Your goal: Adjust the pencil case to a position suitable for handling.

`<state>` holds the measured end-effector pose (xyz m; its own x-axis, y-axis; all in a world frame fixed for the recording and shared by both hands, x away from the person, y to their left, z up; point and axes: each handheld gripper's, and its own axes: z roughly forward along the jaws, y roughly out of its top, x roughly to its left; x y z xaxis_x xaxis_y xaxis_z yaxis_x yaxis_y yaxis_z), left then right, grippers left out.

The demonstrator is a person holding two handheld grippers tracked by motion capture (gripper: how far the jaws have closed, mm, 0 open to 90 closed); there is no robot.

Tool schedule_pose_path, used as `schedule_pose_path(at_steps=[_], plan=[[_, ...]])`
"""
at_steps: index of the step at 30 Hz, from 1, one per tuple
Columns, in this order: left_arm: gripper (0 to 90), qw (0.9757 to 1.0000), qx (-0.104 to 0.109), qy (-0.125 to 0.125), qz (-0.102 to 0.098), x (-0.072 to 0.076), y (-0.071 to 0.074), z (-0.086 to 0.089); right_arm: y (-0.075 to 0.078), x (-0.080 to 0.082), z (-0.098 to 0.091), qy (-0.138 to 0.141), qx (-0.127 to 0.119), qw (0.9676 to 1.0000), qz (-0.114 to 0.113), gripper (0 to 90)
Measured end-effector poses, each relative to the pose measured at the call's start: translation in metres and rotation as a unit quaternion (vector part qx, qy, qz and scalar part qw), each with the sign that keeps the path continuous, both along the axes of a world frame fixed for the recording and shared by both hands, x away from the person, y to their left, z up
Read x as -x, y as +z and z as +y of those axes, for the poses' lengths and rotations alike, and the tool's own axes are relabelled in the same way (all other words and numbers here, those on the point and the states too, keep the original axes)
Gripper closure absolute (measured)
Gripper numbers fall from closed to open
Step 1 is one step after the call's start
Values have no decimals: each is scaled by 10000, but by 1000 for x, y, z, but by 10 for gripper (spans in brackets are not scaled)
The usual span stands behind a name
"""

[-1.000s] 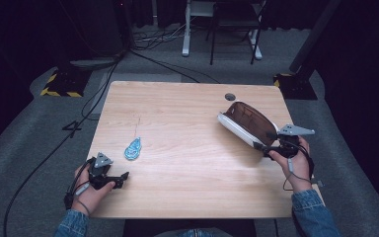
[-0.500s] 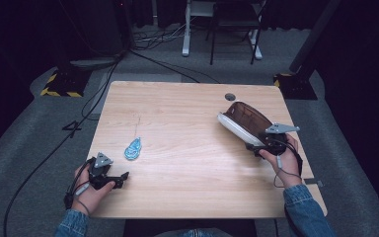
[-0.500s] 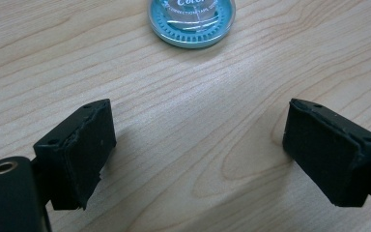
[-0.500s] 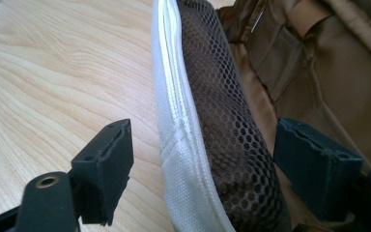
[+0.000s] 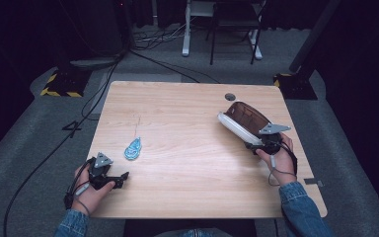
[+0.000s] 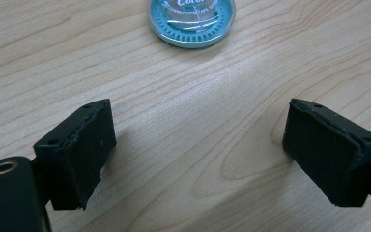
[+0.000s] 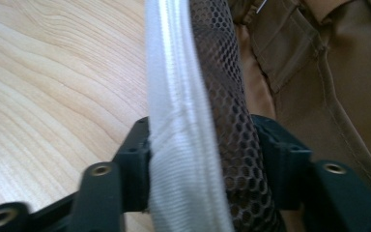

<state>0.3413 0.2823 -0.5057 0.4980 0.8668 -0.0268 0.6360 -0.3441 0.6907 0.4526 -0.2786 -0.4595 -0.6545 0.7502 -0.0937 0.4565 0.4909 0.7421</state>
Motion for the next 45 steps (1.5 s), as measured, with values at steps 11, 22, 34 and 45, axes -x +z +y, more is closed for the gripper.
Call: schedule_pose_path(at_steps=[11,22,34,45], plan=[[118,10000,0,0,0,0,0,0,8,4,-2,220,-132,9997,-1,724],[119,10000,0,-2,-4,0,0,0,13,8,1,316,49,9993,-186,805],[118,10000,1,0,1,0,0,0,26,18,6,381,109,9980,-497,812],[116,10000,24,14,21,-1,0,-1,49,45,21,768,-56,9948,-670,812]])
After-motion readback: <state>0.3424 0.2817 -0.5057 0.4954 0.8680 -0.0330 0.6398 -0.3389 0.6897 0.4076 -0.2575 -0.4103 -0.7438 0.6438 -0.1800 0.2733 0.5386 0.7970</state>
